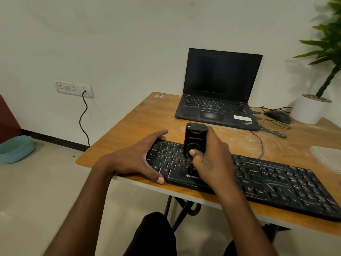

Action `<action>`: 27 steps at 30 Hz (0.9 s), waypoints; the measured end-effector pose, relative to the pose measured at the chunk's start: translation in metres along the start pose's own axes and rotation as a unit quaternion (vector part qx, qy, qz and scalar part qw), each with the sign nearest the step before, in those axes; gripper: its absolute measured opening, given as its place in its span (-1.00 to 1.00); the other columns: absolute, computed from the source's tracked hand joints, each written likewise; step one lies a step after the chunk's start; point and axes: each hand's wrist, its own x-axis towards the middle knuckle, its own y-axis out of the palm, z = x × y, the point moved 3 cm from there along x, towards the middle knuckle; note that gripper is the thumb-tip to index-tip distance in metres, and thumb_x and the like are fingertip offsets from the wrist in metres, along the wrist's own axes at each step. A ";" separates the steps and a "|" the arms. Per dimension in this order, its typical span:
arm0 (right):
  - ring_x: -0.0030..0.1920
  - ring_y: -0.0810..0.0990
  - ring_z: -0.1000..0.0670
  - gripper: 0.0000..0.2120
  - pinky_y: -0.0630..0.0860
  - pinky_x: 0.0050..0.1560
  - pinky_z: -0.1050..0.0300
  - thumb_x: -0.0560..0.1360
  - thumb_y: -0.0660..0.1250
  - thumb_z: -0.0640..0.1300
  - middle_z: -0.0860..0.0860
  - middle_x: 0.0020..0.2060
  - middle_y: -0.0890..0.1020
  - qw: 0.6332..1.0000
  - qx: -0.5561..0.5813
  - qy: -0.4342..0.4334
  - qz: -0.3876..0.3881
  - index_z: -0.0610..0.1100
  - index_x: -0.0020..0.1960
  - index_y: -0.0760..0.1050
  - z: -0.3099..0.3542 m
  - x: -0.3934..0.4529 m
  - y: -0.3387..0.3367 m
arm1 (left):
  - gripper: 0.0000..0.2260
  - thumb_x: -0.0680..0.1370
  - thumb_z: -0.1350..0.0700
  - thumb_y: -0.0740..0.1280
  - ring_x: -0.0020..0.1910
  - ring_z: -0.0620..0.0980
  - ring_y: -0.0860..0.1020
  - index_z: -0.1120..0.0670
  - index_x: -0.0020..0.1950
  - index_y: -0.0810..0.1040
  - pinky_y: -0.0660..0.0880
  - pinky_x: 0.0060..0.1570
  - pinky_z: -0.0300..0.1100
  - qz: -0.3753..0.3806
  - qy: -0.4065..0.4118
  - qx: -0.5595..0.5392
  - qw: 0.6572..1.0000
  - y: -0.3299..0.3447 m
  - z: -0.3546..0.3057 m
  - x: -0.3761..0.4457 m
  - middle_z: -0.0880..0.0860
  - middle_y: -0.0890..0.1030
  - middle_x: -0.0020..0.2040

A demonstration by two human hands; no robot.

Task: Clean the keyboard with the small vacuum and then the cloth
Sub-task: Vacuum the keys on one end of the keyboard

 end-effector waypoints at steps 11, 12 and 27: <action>-0.20 0.44 0.30 -0.53 0.30 -0.33 0.40 0.50 0.44 -0.26 0.16 -0.08 0.53 0.999 0.013 0.048 -0.014 -0.04 0.34 0.39 -0.019 0.009 -0.020 | 0.18 0.30 0.00 0.73 0.48 -0.26 0.33 -0.44 0.62 -0.02 0.40 0.46 -0.20 -0.005 0.005 -0.002 1.000 0.000 0.000 -0.001 -0.27 0.23 0.54; -0.20 0.45 0.26 -0.54 0.28 -0.33 0.40 0.50 0.45 -0.25 0.15 -0.08 0.54 0.998 0.000 0.051 -0.026 -0.05 0.34 0.39 -0.019 0.009 -0.020 | 0.18 0.30 0.00 0.73 0.48 -0.26 0.33 -0.44 0.62 -0.02 0.40 0.46 -0.21 -0.005 0.004 -0.002 1.000 0.000 0.001 0.000 -0.27 0.23 0.54; -0.05 0.54 0.09 -0.51 0.33 -0.28 0.35 0.47 0.46 -0.25 0.13 -0.04 0.53 0.999 0.023 0.041 -0.018 -0.04 0.33 0.39 -0.017 0.020 -0.014 | 0.18 0.29 -0.03 0.73 0.50 -0.21 0.32 -0.46 0.60 -0.03 0.39 0.51 -0.09 -0.002 0.010 0.004 1.000 -0.001 0.000 -0.001 -0.26 0.22 0.55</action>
